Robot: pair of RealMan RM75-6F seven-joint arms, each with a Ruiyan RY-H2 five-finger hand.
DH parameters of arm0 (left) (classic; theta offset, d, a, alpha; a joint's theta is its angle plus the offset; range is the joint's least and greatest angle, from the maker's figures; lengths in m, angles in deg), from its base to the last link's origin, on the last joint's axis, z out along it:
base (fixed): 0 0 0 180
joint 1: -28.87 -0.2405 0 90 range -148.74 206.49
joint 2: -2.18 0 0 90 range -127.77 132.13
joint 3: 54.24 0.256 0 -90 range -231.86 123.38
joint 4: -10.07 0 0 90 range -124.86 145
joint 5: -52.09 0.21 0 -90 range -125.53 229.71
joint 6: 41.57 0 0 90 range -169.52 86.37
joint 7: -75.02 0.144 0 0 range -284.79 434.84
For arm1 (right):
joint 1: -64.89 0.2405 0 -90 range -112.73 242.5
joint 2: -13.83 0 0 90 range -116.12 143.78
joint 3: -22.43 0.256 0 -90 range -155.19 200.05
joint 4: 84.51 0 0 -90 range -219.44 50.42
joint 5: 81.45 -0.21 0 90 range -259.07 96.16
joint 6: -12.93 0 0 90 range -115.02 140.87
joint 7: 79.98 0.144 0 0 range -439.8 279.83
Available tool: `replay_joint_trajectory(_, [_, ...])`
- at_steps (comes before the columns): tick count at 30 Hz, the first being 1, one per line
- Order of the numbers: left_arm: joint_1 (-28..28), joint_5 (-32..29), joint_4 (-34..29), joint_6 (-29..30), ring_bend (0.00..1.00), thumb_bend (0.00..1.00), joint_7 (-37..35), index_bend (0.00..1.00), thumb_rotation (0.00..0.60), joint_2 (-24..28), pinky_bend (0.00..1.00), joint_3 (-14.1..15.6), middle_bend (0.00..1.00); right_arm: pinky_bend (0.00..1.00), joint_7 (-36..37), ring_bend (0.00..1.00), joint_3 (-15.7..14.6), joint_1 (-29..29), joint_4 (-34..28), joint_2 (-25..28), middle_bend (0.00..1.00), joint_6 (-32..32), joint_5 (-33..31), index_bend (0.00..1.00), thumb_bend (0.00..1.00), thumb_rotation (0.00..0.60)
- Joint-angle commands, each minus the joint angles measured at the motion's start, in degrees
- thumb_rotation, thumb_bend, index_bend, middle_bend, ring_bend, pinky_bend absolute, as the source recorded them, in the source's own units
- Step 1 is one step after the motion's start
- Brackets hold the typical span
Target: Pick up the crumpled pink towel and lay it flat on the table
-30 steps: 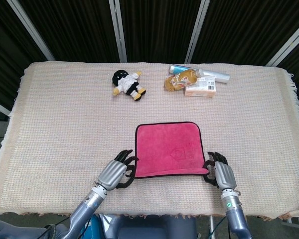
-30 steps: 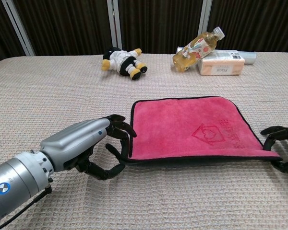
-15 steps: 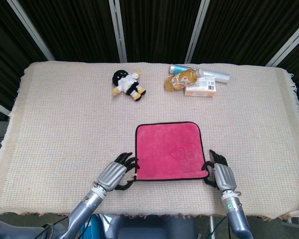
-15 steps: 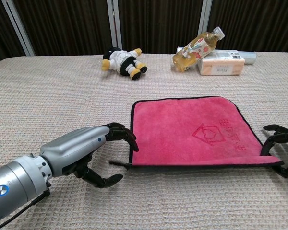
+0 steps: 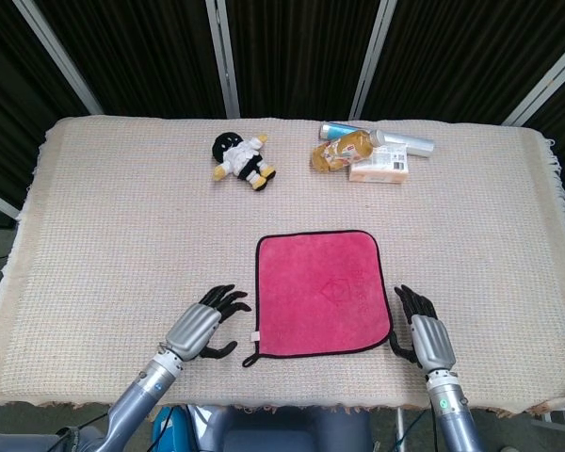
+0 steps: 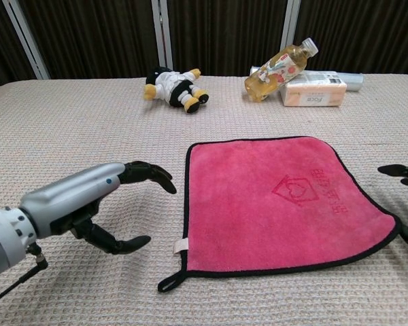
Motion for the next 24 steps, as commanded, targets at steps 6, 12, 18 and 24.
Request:
replay_joint_trajectory(6, [-5.7,6.3,-3.2,11.3,0.00,0.35,-2.3,0.22,0.600,9.7,0.00,1.5,0.09,0.00,4.6,0.00,0.7,-0.9,-0.3,5.1,0.00,2.3,4.2,0.00,0.44,0.600])
replay_joint_trajectory(12, [-11.3,7.6,-3.0,19.7,0.00,0.29,-2.2,0.19,0.600,15.7,0.00,2.8,0.06,0.00,5.7,0.00,0.7,-0.8,1.8,9.9,0.00,3.0,7.3,0.00,0.37,0.600])
replay_joint_trajectory(18, [-16.6,7.0,1.0,26.6,0.00,0.19,4.6,0.14,0.600,18.6,0.00,3.5,0.02,0.00,3.2,0.00,0.2,-2.0,5.7,10.2,0.00,6.1,9.7,0.00,0.32,0.600])
replay_joint_trajectory(24, [-22.6,5.3,5.7,32.6,0.00,0.14,3.4,0.10,0.600,20.2,0.00,3.8,0.01,0.00,2.3,0.00,0.2,-3.6,8.7,9.6,0.00,9.8,11.6,0.00,0.31,0.600])
